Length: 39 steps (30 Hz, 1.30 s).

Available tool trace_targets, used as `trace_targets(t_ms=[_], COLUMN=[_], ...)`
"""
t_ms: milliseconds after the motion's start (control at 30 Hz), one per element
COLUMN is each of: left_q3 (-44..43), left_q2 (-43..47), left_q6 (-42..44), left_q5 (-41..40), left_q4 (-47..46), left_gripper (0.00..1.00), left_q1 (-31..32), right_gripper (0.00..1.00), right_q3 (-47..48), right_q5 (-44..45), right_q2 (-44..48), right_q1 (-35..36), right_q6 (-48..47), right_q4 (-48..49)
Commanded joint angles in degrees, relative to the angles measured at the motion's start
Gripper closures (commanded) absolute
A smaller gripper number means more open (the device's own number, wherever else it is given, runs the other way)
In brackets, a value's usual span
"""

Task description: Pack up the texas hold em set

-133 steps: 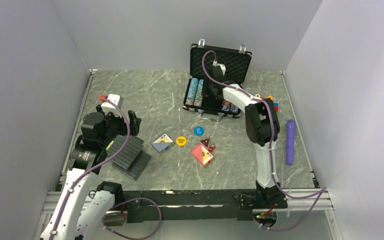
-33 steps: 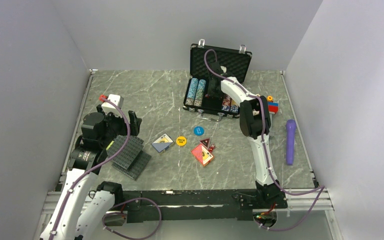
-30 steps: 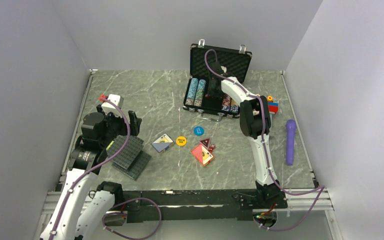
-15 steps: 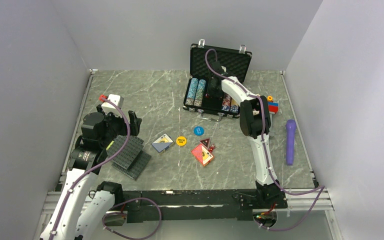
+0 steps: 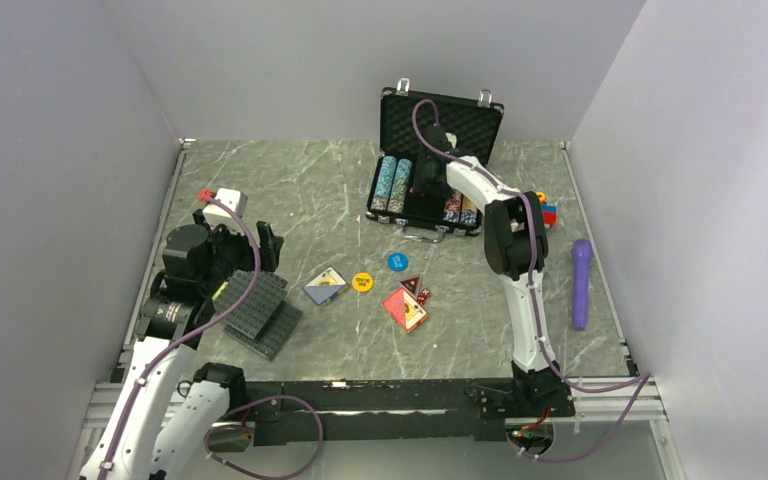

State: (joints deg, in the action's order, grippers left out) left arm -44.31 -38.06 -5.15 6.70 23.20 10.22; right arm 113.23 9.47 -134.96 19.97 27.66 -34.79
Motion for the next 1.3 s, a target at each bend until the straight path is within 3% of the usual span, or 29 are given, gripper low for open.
trace_targets(t_ms=[0, 233, 533, 1267], left_q3=[-0.24, -0.25, -0.25, -0.25], left_q2=[0.66, 0.60, 0.49, 0.61], left_q6=[0.31, 0.32, 0.31, 0.23], left_q5=[0.54, 0.58, 0.59, 0.71], left_q4=[-2.15, -2.20, -2.19, -2.19], left_gripper=[0.02, 0.02, 0.02, 0.02], left_q1=[0.24, 0.24, 0.24, 0.24], right_gripper=[0.48, 0.46, 0.60, 0.66], right_q3=[-3.56, -7.31, -8.83, -7.77], right_q5=[0.96, 0.26, -0.99, -0.46], right_q2=[6.63, 9.17, 7.82, 4.26], right_q1=[0.07, -0.14, -0.04, 0.32], right_q6=[0.04, -0.41, 0.19, -0.12], right_q4=[4.32, 8.40, 10.01, 10.49])
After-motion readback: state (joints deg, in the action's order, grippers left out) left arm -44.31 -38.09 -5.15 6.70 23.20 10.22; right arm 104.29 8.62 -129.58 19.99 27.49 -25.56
